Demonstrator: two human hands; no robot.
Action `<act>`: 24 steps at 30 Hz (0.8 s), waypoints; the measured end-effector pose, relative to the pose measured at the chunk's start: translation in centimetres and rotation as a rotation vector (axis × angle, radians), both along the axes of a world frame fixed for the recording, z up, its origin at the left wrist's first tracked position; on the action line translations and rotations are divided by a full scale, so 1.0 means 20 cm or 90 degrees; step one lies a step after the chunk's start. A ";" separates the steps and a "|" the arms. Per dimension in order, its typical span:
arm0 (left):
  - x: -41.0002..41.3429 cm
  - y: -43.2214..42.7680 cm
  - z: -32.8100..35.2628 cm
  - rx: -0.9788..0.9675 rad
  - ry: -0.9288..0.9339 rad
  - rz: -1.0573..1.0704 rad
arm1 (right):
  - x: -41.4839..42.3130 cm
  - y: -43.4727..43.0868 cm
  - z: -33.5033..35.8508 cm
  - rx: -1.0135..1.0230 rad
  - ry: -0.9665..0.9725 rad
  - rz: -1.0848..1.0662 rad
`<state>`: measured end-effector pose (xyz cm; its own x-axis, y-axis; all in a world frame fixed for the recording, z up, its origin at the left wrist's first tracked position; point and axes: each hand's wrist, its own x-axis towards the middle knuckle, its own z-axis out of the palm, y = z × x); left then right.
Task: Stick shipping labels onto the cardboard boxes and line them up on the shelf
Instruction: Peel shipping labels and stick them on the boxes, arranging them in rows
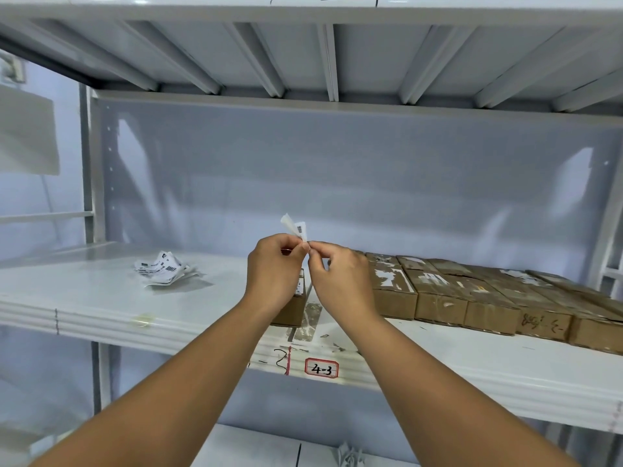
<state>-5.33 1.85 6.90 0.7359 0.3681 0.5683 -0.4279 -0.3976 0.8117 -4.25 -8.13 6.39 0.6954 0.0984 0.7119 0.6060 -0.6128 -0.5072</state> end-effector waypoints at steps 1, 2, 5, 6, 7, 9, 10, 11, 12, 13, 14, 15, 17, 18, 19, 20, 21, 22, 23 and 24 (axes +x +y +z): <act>0.00 0.00 -0.01 0.027 -0.004 0.012 | 0.00 0.00 0.00 0.011 0.008 0.007; 0.01 0.01 -0.01 0.052 -0.008 0.023 | 0.01 0.00 0.00 0.027 0.021 0.021; 0.02 0.04 -0.03 0.079 -0.013 0.018 | 0.03 -0.01 0.01 0.068 0.084 0.085; 0.02 0.05 -0.03 0.079 -0.013 0.005 | 0.04 -0.01 0.01 0.076 0.105 0.104; 0.02 0.06 -0.04 0.084 -0.012 -0.003 | 0.04 -0.02 0.01 0.077 0.120 0.118; 0.03 0.07 -0.05 0.109 -0.011 0.000 | 0.05 -0.02 0.01 0.057 0.123 0.124; 0.04 0.07 -0.06 0.117 -0.010 0.004 | 0.06 -0.02 0.01 0.040 0.112 0.120; 0.04 0.08 -0.06 0.119 -0.011 0.007 | 0.06 -0.01 0.01 0.022 0.100 0.114; 0.05 0.08 -0.07 0.119 -0.012 0.009 | 0.06 -0.01 0.01 0.007 0.093 0.109; 0.05 0.08 -0.07 0.120 -0.013 0.011 | 0.06 -0.01 0.01 -0.002 0.091 0.106; 0.05 0.09 -0.07 0.126 -0.014 0.013 | 0.07 0.00 0.01 -0.005 0.094 0.106; 0.05 0.09 -0.07 0.132 -0.016 0.016 | 0.07 0.00 0.01 -0.002 0.098 0.110; 0.05 0.10 -0.07 0.145 -0.023 0.024 | 0.08 -0.01 0.01 0.021 0.109 0.132; 0.05 0.10 -0.07 0.150 -0.026 0.026 | 0.08 -0.01 0.01 0.041 0.119 0.148; 0.05 0.10 -0.07 0.150 -0.028 0.024 | 0.08 -0.01 0.01 0.065 0.132 0.165; 0.05 0.10 -0.07 0.149 -0.030 0.019 | 0.09 -0.01 0.01 0.095 0.147 0.184; 0.04 0.10 -0.07 0.147 -0.030 0.011 | 0.09 -0.01 0.01 0.130 0.162 0.203; 0.04 0.10 -0.06 0.144 -0.027 0.002 | 0.09 -0.01 0.00 0.163 0.174 0.218; 0.04 0.10 -0.06 0.140 -0.024 -0.005 | 0.09 0.00 0.00 0.185 0.178 0.226; 0.04 0.10 -0.06 0.133 -0.021 -0.009 | 0.09 0.01 0.00 0.196 0.174 0.227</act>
<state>-4.60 3.84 5.73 0.7203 0.2286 0.6549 -0.4596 -0.5498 0.6975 -2.40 -8.01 6.48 0.8208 0.1780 0.5428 0.5700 -0.1917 -0.7990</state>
